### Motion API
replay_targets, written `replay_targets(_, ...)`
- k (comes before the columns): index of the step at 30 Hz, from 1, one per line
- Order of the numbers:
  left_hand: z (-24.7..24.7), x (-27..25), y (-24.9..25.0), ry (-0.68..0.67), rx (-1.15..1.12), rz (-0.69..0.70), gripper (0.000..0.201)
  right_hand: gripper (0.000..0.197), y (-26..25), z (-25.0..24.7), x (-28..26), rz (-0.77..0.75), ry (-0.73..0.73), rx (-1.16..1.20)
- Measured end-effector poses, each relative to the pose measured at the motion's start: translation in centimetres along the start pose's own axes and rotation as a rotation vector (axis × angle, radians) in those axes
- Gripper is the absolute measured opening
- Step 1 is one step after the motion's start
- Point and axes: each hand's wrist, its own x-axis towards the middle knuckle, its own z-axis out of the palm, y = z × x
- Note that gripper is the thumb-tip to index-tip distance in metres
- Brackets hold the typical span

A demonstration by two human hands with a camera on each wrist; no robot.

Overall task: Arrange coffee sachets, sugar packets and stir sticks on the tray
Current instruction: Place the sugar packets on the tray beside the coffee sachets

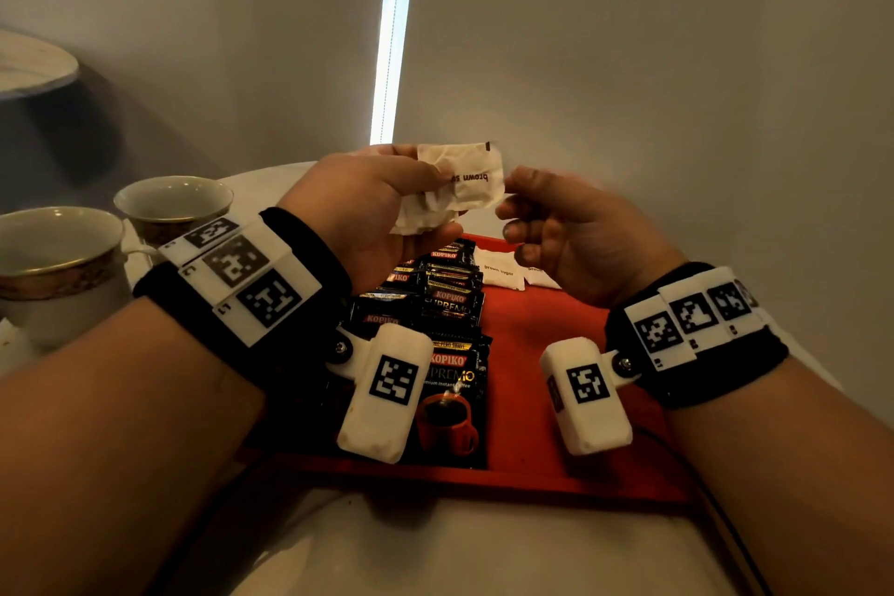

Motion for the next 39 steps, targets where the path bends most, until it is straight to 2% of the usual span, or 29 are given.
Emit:
replay_targets(4, 0.2, -0.1, -0.1, -0.005, 0.022, 0.005, 0.022, 0.044, -0.4, 1.6, -0.8, -0.02, -0.021, -0.082)
replay_targets(7, 0.2, -0.2, -0.1, -0.018, 0.033, 0.003, 0.017, 0.037, -0.6, 2.2, -1.0, -0.038, -0.012, -0.079)
replay_targets(11, 0.2, -0.2, -0.1, -0.014, 0.042, 0.005, 0.014, 0.039, -0.7, 2.3, -1.1, -0.033, 0.027, -0.067)
replay_targets(13, 0.2, -0.1, -0.1, -0.003, 0.04, 0.0, 0.01, 0.03, -0.9, 2.4, -1.2, -0.027, 0.043, -0.055)
replay_targets(19, 0.0, 0.1, 0.2, 0.052, -0.037, -0.055, 0.012, 0.022, -1.1, 2.2, -0.9, -0.055, 0.076, 0.158)
replay_targets(22, 0.0, 0.0, 0.1, 0.036, 0.005, -0.06, 0.029, 0.02, -1.0, 2.2, -0.9, -0.062, 0.065, 0.207)
replay_targets(25, 0.1, -0.2, -0.1, -0.046, 0.058, -0.045, 0.057, 0.013, -1.0, 2.7, -1.2, -0.066, 0.04, 0.171)
replay_targets(26, 0.1, -0.3, -0.2, -0.08, 0.081, -0.044, 0.06, 0.013, -1.0, 2.8, -1.3, -0.069, 0.026, 0.171)
replay_targets(28, 0.2, -0.5, -0.2, -0.116, 0.118, -0.034, 0.045, 0.014, -0.9, 3.0, -1.4, -0.068, 0.002, 0.185)
replay_targets(30, 0.4, -0.5, -0.1, -0.1, 0.116, -0.033, 0.021, 0.014, -0.9, 3.1, -1.5, -0.072, -0.001, 0.188)
replay_targets(32, 0.5, -0.6, -0.1, -0.079, 0.087, -0.02, 0.009, 0.017, -0.8, 2.9, -1.4, -0.081, 0.012, 0.177)
replay_targets(39, 0.4, -0.3, -0.1, -0.031, 0.057, -0.002, 0.009, 0.007, -0.5, 2.1, -0.9, -0.084, 0.082, 0.069)
